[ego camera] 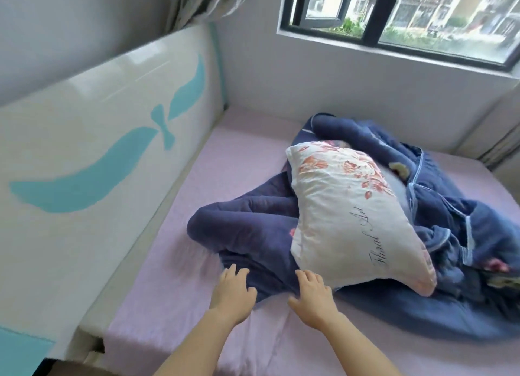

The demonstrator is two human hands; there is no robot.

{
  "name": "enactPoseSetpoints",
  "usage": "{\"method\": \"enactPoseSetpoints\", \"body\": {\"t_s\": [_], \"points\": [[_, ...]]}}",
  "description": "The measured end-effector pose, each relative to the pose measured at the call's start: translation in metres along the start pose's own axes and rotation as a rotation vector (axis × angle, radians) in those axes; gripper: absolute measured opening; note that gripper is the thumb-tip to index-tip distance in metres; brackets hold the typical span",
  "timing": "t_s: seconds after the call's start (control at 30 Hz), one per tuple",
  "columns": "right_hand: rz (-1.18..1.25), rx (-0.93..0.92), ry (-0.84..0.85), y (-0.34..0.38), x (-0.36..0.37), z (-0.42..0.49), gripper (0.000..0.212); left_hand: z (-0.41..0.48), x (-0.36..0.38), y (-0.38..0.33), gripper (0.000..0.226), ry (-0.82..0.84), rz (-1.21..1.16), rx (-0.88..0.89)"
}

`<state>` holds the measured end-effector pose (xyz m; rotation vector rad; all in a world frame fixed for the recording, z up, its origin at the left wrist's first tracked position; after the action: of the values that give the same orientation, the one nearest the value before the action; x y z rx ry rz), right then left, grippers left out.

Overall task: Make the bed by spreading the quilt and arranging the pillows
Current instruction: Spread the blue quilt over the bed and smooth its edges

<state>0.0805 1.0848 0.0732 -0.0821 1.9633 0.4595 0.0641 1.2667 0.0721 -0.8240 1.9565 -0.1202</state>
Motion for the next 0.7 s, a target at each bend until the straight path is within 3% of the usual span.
{"method": "enactPoseSetpoints", "body": {"t_s": [0.2, 0.33, 0.57, 0.7], "points": [[0.079, 0.136, -0.086, -0.035, -0.024, 0.109, 0.054, 0.124, -0.016, -0.049, 0.051, 0.05, 0.082, 0.072], [0.057, 0.192, -0.166, -0.071, -0.046, 0.16, 0.058, 0.196, -0.011, -0.08, 0.054, 0.085, 0.161, 0.105], [-0.096, 0.397, -0.313, -0.172, -0.107, 0.224, 0.08, 0.307, 0.007, -0.158, 0.054, 0.038, 0.26, 0.216], [-0.125, 0.551, -0.262, -0.239, -0.119, 0.259, 0.115, 0.366, 0.037, -0.205, 0.057, 0.016, 0.21, 0.239]]}}
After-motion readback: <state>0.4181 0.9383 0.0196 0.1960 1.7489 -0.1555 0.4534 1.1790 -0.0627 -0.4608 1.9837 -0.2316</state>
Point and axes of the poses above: each hand's wrist, its own z-axis towards the middle knuckle, its own x-axis out of the palm, y = z × x, the point moved 8 cm from there along z, towards the middle knuckle, and after that the axes turned 15 degrees about -x, right-handed, at the moved point
